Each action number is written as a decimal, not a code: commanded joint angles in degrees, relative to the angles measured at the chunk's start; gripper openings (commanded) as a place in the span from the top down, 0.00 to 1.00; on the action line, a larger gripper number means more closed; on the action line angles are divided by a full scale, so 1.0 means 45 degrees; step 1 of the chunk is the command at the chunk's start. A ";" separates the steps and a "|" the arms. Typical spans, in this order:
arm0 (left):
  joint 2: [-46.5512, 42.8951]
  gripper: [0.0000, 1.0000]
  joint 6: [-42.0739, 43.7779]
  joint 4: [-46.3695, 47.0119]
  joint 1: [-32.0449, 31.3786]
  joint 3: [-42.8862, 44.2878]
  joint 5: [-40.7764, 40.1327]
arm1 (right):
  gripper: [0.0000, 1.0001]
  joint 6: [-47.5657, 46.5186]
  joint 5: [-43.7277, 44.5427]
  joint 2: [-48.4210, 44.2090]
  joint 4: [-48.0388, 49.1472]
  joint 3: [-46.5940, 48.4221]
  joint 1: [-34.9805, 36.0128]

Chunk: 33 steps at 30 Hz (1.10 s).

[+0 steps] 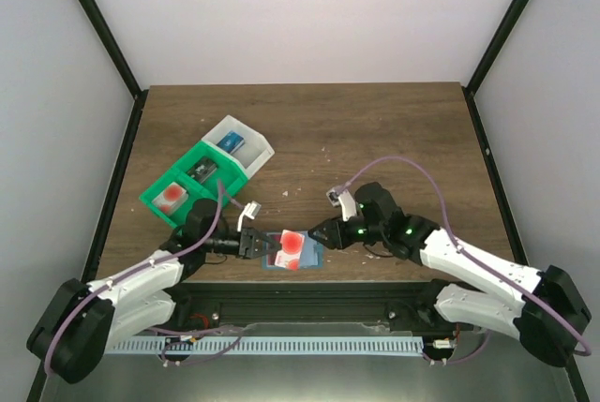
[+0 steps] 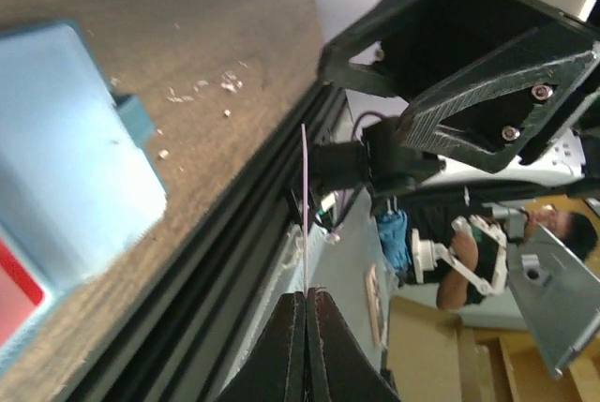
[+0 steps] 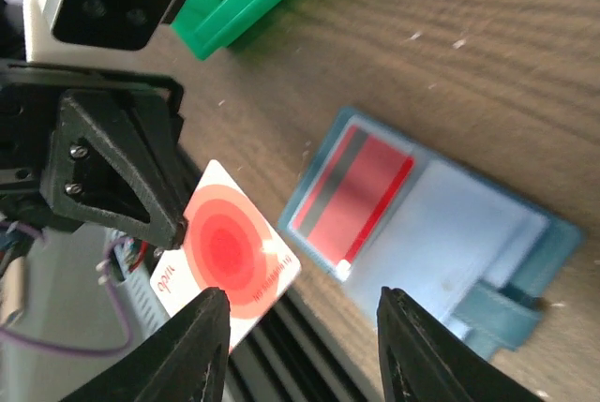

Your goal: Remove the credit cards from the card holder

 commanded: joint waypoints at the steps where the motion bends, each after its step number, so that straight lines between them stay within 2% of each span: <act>1: 0.0470 1.00 -0.0635 0.1942 -0.0501 -0.0231 0.1223 | 0.54 -0.0298 -0.3050 0.0782 0.1434 -0.0275 -0.0296; 6: 0.0811 1.00 -0.0710 0.2162 -0.0955 -0.0148 0.1122 | 0.55 0.0042 -0.4890 0.1856 0.2830 -0.0117 -0.0329; 10: 0.0722 1.00 -0.0865 0.2324 -0.1026 -0.0168 0.1118 | 0.76 0.0083 -0.5039 0.1915 0.3026 -0.0170 -0.0329; 16: 0.0511 1.00 -0.0853 0.2283 -0.1054 -0.0103 0.1226 | 0.87 0.0073 -0.5440 0.1998 0.3428 -0.0782 -0.0354; 17: 0.0538 1.00 -0.0839 0.2300 -0.1049 -0.0080 0.1261 | 0.90 0.0174 -0.5607 0.2029 0.3576 -0.0901 -0.0354; 18: 0.0641 1.00 -0.0839 0.2186 -0.1053 -0.0032 0.1215 | 0.99 0.0432 -0.5749 0.1926 0.4049 -0.1080 -0.0367; 20: 0.0637 1.00 -0.0962 0.2072 -0.1054 0.0032 0.1096 | 0.99 0.0516 -0.5671 0.1770 0.4130 -0.1138 -0.0366; 21: 0.0607 0.96 -0.1062 0.2034 -0.1029 0.0074 0.0964 | 1.00 0.0572 -0.5604 0.1719 0.4121 -0.1129 -0.0380; 24: 0.0161 0.62 -0.1216 0.1438 -0.1032 0.0291 0.0353 | 1.00 0.0961 -0.5264 0.1402 0.4212 -0.1154 -0.0444; 26: -0.0354 0.47 -0.1228 0.0801 -0.1030 0.0509 -0.0315 | 1.00 0.1382 -0.4980 0.1206 0.4441 -0.1190 -0.0456; 30: -0.1620 0.30 -0.1312 -0.0548 -0.1031 0.0892 -0.2436 | 1.00 0.2504 -0.4600 0.0992 0.5476 -0.1260 -0.0466; 33: -0.2838 0.24 -0.2019 -0.0448 -0.1019 0.0676 -0.3760 | 0.99 0.3910 -0.4203 0.0795 0.6906 -0.1475 -0.0466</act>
